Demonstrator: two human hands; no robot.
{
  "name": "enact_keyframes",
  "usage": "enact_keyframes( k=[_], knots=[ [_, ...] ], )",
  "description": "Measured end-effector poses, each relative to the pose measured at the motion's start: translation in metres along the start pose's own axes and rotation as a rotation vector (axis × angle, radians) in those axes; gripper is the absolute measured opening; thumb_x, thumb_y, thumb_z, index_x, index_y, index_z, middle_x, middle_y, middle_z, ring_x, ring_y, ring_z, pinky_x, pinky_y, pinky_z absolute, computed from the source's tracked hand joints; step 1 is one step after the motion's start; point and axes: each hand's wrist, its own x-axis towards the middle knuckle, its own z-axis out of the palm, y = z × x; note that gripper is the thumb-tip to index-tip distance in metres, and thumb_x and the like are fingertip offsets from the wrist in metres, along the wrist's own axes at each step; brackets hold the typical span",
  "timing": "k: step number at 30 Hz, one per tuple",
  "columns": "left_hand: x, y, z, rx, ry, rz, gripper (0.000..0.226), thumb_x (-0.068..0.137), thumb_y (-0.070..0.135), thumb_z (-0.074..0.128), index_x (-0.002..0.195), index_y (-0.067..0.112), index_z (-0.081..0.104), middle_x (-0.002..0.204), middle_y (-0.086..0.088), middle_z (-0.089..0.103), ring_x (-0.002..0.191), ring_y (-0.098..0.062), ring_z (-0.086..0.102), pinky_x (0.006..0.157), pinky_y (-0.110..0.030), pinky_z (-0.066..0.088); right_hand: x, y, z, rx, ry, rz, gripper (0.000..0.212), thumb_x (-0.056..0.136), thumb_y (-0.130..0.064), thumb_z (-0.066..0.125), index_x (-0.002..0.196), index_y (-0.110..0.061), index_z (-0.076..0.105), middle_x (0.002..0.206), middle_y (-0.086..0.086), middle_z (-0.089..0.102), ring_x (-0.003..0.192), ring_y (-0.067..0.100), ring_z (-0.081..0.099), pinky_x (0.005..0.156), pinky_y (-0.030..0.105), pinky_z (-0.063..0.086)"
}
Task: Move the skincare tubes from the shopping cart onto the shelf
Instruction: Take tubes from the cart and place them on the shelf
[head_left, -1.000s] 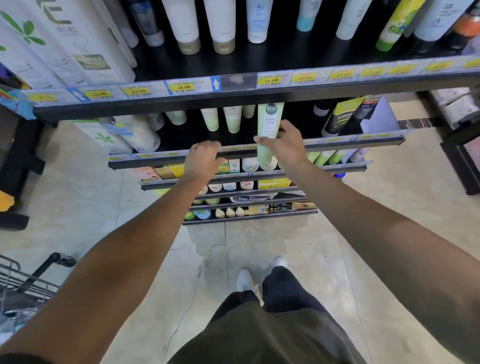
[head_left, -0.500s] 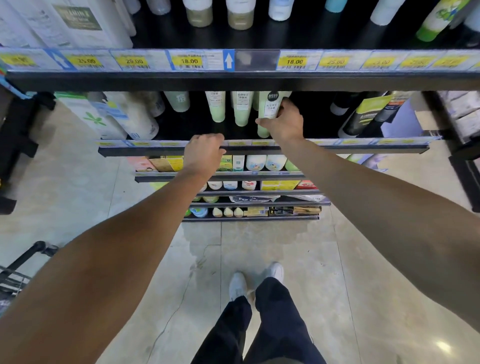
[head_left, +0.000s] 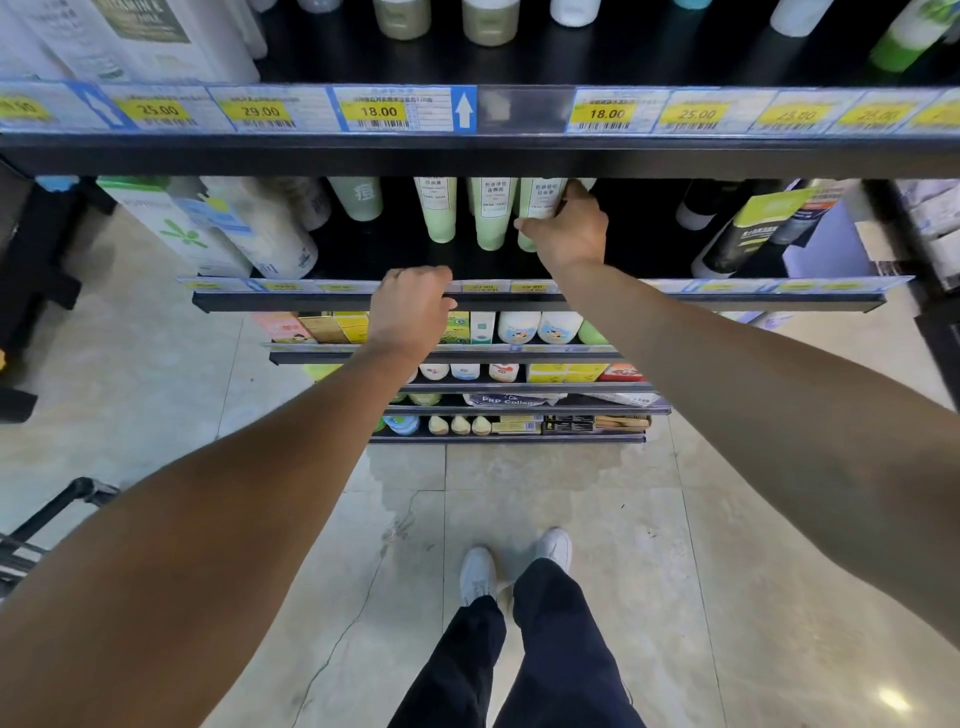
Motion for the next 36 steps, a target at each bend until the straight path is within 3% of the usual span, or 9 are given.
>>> enact_keyframes(
  k=[11, 13, 15, 18, 20, 23, 27, 31, 36],
  knots=[
    [-0.003, 0.006, -0.012, -0.001, -0.077, -0.038, 0.018, 0.096, 0.026, 0.068, 0.103, 0.010, 0.064, 0.096, -0.012, 0.070, 0.102, -0.038, 0.060, 0.079, -0.044, 0.052, -0.007, 0.006, -0.014, 0.025, -0.058, 0.055, 0.059, 0.080, -0.026, 0.087, 0.132, -0.013, 0.062, 0.127, 0.004, 0.069, 0.119, 0.022, 0.065, 0.098, 0.029, 0.050],
    [-0.006, 0.010, -0.020, -0.010, -0.114, -0.034, 0.027, 0.093, 0.028, 0.070, 0.113, 0.010, 0.065, 0.102, -0.012, 0.070, 0.108, -0.037, 0.060, 0.088, -0.047, 0.053, -0.021, 0.006, -0.029, 0.029, -0.080, 0.066, 0.065, 0.083, -0.026, 0.086, 0.139, -0.010, 0.057, 0.134, 0.008, 0.065, 0.123, 0.022, 0.061, 0.100, 0.027, 0.047],
    [-0.014, 0.014, -0.029, -0.023, -0.128, -0.023, 0.041, 0.093, 0.028, 0.070, 0.128, 0.008, 0.061, 0.115, -0.014, 0.068, 0.119, -0.036, 0.057, 0.107, -0.047, 0.045, -0.044, 0.006, -0.045, 0.006, -0.109, 0.030, 0.064, 0.089, -0.028, 0.081, 0.143, -0.008, 0.054, 0.139, 0.011, 0.062, 0.127, 0.023, 0.059, 0.100, 0.025, 0.045],
    [-0.045, 0.020, -0.048, -0.023, -0.077, -0.054, 0.053, 0.099, 0.032, 0.063, 0.144, 0.008, 0.049, 0.140, -0.015, 0.056, 0.138, -0.033, 0.044, 0.116, -0.046, 0.036, -0.089, 0.008, -0.063, -0.154, -0.231, -0.131, 0.048, 0.100, -0.030, 0.066, 0.142, -0.010, 0.056, 0.139, 0.012, 0.063, 0.117, 0.026, 0.065, 0.095, 0.031, 0.049],
    [-0.077, 0.022, -0.061, -0.009, -0.037, -0.111, 0.054, 0.101, 0.041, 0.057, 0.146, 0.013, 0.047, 0.144, -0.013, 0.053, 0.137, -0.033, 0.043, 0.114, -0.047, 0.038, -0.122, 0.007, -0.072, -0.272, -0.347, -0.270, 0.041, 0.102, -0.034, 0.060, 0.138, -0.015, 0.058, 0.137, 0.009, 0.064, 0.114, 0.027, 0.066, 0.094, 0.034, 0.050],
    [-0.134, 0.024, -0.079, 0.012, 0.013, -0.221, 0.051, 0.101, 0.046, 0.052, 0.144, 0.019, 0.050, 0.142, -0.012, 0.054, 0.132, -0.034, 0.047, 0.109, -0.050, 0.041, -0.170, 0.004, -0.079, -0.436, -0.489, -0.515, 0.039, 0.103, -0.039, 0.057, 0.136, -0.018, 0.061, 0.139, 0.005, 0.062, 0.124, 0.026, 0.059, 0.104, 0.038, 0.045],
    [-0.218, 0.020, -0.094, -0.028, 0.182, -0.375, 0.042, 0.097, 0.039, 0.062, 0.133, 0.018, 0.061, 0.130, -0.010, 0.063, 0.122, -0.035, 0.057, 0.104, -0.049, 0.046, -0.219, 0.001, -0.070, -0.529, -0.554, -0.813, 0.040, 0.102, -0.039, 0.058, 0.136, -0.019, 0.064, 0.140, 0.004, 0.062, 0.134, 0.025, 0.052, 0.112, 0.042, 0.042],
    [-0.296, 0.009, -0.100, -0.020, 0.221, -0.600, 0.041, 0.098, 0.041, 0.061, 0.132, 0.018, 0.062, 0.129, -0.011, 0.064, 0.119, -0.037, 0.059, 0.101, -0.049, 0.048, -0.260, -0.006, -0.047, -0.503, -0.658, -0.941, 0.050, 0.101, -0.048, 0.045, 0.140, -0.020, 0.061, 0.145, 0.004, 0.059, 0.139, 0.027, 0.048, 0.115, 0.047, 0.040],
    [-0.382, -0.011, -0.104, -0.037, 0.316, -0.832, 0.048, 0.097, 0.051, 0.045, 0.128, 0.019, 0.063, 0.123, -0.008, 0.067, 0.112, -0.035, 0.063, 0.094, -0.047, 0.052, -0.315, -0.020, -0.007, -0.465, -0.876, -1.039, 0.052, 0.103, -0.051, 0.045, 0.145, -0.023, 0.057, 0.155, 0.002, 0.050, 0.146, 0.025, 0.041, 0.120, 0.048, 0.033]
  ],
)
